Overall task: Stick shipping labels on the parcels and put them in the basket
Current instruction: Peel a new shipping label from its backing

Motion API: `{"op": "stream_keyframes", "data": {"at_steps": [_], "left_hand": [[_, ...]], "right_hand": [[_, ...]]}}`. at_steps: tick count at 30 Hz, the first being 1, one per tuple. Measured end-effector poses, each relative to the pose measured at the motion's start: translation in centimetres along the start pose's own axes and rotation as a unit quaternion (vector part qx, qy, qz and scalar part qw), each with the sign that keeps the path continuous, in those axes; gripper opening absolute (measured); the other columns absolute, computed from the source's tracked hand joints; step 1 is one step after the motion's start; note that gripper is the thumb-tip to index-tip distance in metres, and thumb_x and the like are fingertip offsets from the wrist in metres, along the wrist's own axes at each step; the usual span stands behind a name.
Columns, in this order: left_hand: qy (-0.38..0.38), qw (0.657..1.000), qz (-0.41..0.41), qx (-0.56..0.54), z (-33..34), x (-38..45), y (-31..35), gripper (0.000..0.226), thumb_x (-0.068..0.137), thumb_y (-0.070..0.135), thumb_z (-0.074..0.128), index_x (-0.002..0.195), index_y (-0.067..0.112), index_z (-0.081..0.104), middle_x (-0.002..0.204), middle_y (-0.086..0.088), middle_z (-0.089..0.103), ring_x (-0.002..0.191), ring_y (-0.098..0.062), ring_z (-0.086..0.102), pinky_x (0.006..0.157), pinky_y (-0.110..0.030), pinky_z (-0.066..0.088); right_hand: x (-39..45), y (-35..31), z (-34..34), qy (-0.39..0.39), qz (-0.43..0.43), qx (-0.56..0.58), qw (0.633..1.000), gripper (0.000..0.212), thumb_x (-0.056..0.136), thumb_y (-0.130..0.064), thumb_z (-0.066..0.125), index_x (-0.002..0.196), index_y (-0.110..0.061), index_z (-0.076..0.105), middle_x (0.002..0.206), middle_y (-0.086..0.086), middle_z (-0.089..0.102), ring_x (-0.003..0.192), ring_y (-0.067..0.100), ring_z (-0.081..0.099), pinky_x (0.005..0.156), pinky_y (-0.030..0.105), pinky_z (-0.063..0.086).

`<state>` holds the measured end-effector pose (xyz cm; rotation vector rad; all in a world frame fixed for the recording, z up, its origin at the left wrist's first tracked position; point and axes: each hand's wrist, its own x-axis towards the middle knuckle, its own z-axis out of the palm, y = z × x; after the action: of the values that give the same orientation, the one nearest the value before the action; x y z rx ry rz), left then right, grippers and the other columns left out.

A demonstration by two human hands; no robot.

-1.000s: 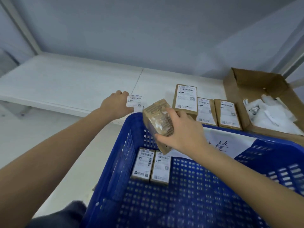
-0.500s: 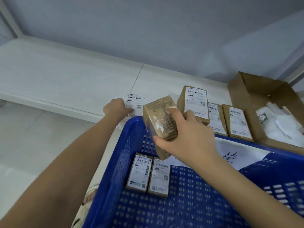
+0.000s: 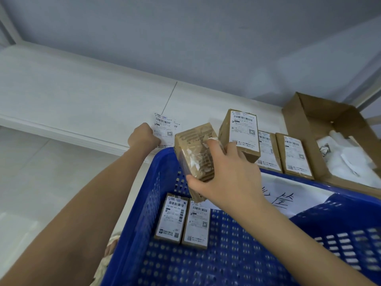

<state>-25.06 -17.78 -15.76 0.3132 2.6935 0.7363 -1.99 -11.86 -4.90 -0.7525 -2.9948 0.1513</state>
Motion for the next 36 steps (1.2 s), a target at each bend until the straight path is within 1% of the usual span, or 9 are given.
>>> {"op": "stream_keyframes", "data": {"at_steps": [3, 9, 14, 17, 19, 22, 27, 31, 36], "left_hand": [[0.0, 0.999, 0.004, -0.051, -0.3, -0.1, 0.1, 0.02, 0.087, 0.021, 0.068, 0.074, 0.015, 0.053, 0.086, -0.004, 0.061, 0.078, -0.024, 0.056, 0.067, -0.031, 0.045], [0.037, 0.988, 0.041, -0.144, -2.3, -1.7, 1.7, 0.016, 0.085, 0.025, 0.072, 0.084, 0.014, 0.061, 0.09, -0.006, 0.068, 0.075, -0.022, 0.06, 0.077, -0.036, 0.053], [0.041, 0.969, 0.088, -0.229, -6.2, -4.7, 4.5, 0.028, 0.083, 0.02, 0.075, 0.07, 0.021, 0.051, 0.073, 0.004, 0.059, 0.074, -0.018, 0.055, 0.078, -0.031, 0.047], [0.031, 0.944, 0.121, -0.307, -8.5, -8.1, 6.5, 0.02, 0.083, 0.013, 0.074, 0.073, 0.012, 0.058, 0.077, 0.0, 0.063, 0.061, -0.007, 0.057, 0.064, -0.016, 0.048], [0.016, 0.933, 0.136, -0.332, -9.8, -11.0, 7.8, 0.009, 0.085, 0.011, 0.072, 0.083, 0.007, 0.064, 0.076, 0.002, 0.063, 0.046, 0.004, 0.053, 0.048, -0.007, 0.04], [0.011, 0.925, 0.155, -0.347, -11.1, -15.3, 9.2, 0.008, 0.086, 0.012, 0.071, 0.09, 0.005, 0.068, 0.075, 0.004, 0.063, 0.04, 0.009, 0.05, 0.042, -0.006, 0.035], [-0.041, 0.923, 0.152, -0.351, -11.3, -22.4, 10.4, 0.007, 0.088, 0.02, 0.069, 0.09, 0.013, 0.07, 0.081, 0.005, 0.07, 0.06, -0.002, 0.056, 0.05, -0.011, 0.042], [-0.125, 0.909, 0.116, -0.381, -9.8, -27.4, 11.3, 0.01, 0.088, 0.023, 0.069, 0.093, 0.015, 0.072, 0.093, -0.001, 0.075, 0.09, -0.024, 0.066, 0.083, -0.033, 0.053], [-0.216, 0.876, 0.044, -0.429, -6.6, -32.3, 12.4, 0.012, 0.086, 0.018, 0.07, 0.094, 0.01, 0.072, 0.089, -0.001, 0.076, 0.084, -0.012, 0.069, 0.073, -0.024, 0.056]], "right_hand": [[0.0, 0.1, -0.1, -0.001, 0.002, 0.007, 1.0, 0.076, 0.077, -0.071, 0.051, 0.138, -0.033, 0.025, 0.121, 0.001, 0.043, 0.11, 0.021, 0.05, 0.071, 0.031, 0.04], [-0.3, 0.6, -0.5, -0.016, 0.02, 0.042, 0.999, 0.078, 0.076, -0.07, 0.054, 0.139, -0.032, 0.025, 0.12, 0.002, 0.046, 0.109, 0.021, 0.051, 0.076, 0.031, 0.043], [-1.7, 1.6, -2.4, -0.016, 0.034, 0.062, 0.997, 0.079, 0.075, -0.072, 0.052, 0.138, -0.035, 0.024, 0.118, 0.0, 0.048, 0.106, 0.02, 0.052, 0.074, 0.03, 0.041], [-3.3, 2.5, -4.2, -0.031, 0.051, 0.087, 0.994, 0.079, 0.074, -0.074, 0.052, 0.138, -0.038, 0.024, 0.117, -0.002, 0.048, 0.103, 0.017, 0.053, 0.074, 0.029, 0.041], [-4.5, 3.1, -5.5, -0.033, 0.06, 0.096, 0.993, 0.077, 0.074, -0.074, 0.052, 0.137, -0.039, 0.025, 0.113, -0.003, 0.048, 0.097, 0.015, 0.053, 0.072, 0.027, 0.039], [-6.5, 4.2, -7.1, -0.031, 0.076, 0.101, 0.991, 0.076, 0.072, -0.077, 0.051, 0.133, -0.04, 0.026, 0.103, -0.005, 0.042, 0.084, 0.012, 0.047, 0.068, 0.027, 0.037], [-10.4, 7.0, -9.4, -0.024, 0.105, 0.118, 0.987, 0.077, 0.071, -0.076, 0.054, 0.133, -0.04, 0.025, 0.11, -0.003, 0.041, 0.088, 0.014, 0.051, 0.067, 0.026, 0.039], [-13.6, 9.8, -10.1, -0.021, 0.125, 0.153, 0.98, 0.079, 0.071, -0.072, 0.059, 0.133, -0.038, 0.025, 0.12, 0.0, 0.038, 0.084, 0.014, 0.047, 0.066, 0.025, 0.042], [-17.8, 13.1, -9.3, -0.003, 0.151, 0.252, 0.956, 0.082, 0.068, -0.064, 0.07, 0.133, -0.035, 0.028, 0.11, -0.004, 0.028, 0.085, 0.013, 0.044, 0.073, 0.023, 0.042]]}}
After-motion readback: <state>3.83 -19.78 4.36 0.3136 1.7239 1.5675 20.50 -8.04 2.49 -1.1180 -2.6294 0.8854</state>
